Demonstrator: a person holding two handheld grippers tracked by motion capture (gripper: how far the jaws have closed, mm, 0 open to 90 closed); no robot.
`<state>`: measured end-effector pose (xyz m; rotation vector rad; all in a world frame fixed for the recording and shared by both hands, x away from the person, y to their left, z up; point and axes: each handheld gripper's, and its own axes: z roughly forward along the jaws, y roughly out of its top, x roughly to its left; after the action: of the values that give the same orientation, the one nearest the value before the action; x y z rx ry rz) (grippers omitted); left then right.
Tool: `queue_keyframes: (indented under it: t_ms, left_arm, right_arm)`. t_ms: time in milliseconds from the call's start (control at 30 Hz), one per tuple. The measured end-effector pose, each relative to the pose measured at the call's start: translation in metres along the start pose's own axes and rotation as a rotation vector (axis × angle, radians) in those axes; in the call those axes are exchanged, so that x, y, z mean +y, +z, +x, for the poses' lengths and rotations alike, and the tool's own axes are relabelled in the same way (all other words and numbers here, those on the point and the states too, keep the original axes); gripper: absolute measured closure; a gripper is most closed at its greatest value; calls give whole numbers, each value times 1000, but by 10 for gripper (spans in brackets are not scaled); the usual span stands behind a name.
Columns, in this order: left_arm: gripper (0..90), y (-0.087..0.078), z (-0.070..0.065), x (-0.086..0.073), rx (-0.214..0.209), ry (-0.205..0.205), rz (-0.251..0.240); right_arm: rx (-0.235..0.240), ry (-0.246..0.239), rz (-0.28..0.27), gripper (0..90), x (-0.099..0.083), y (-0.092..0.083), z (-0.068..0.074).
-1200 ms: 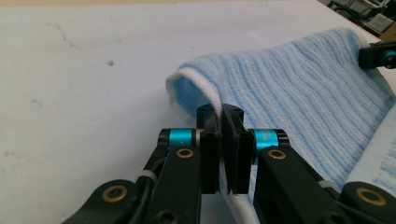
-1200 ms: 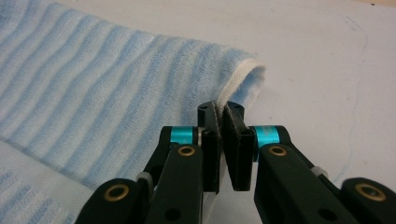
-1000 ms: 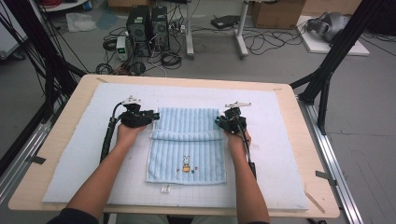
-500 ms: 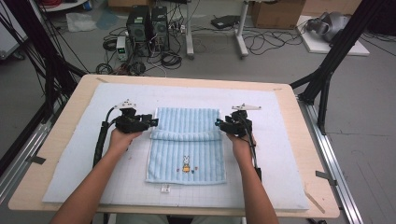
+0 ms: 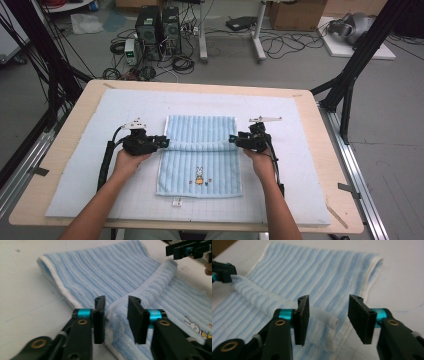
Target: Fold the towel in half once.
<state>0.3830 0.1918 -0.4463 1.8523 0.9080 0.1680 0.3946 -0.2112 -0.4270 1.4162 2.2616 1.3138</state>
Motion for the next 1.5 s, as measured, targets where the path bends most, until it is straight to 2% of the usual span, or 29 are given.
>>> queue_keyframes:
  t_ms: [67, 133, 200, 333, 533, 833, 967, 1100, 1267, 1500]
  left_arm:
    - [820, -1, -1, -1, -8, 10, 6]
    - [850, -1, -2, -2, -6, 15, 10]
    - [858, -2, -3, -3, -3, 17, 6]
    - [862, -4, -4, -4, -12, 5, -1]
    - [865, -15, -11, -3, -37, -4, -49]
    - [867, -27, -17, -6, -58, -21, -85]
    - [867, -32, -21, -7, -64, -21, -94]
    - [867, -39, -30, -12, -80, -11, -91]
    - [867, -50, -41, -21, -110, 4, -86]
    - [867, -64, -59, -33, -145, 28, -73]
  right_arm:
    - [4, -14, 42, 633, -2, 4, 1]
    - [8, -31, 66, 786, -3, 7, 1]
    - [-9, -55, 65, 837, -4, 4, 3]
    - [-8, -69, 38, 845, -10, -3, 4]
    - [26, -41, -4, 846, -24, -14, 4]
    - [66, -53, -68, 849, -32, -28, 14]
    - [74, -65, -75, 850, -33, -35, 18]
    - [83, -77, -76, 850, -37, -43, 23]
    - [112, -79, -84, 849, -48, -58, 29]
    - [137, -107, -76, 850, -66, -76, 40]
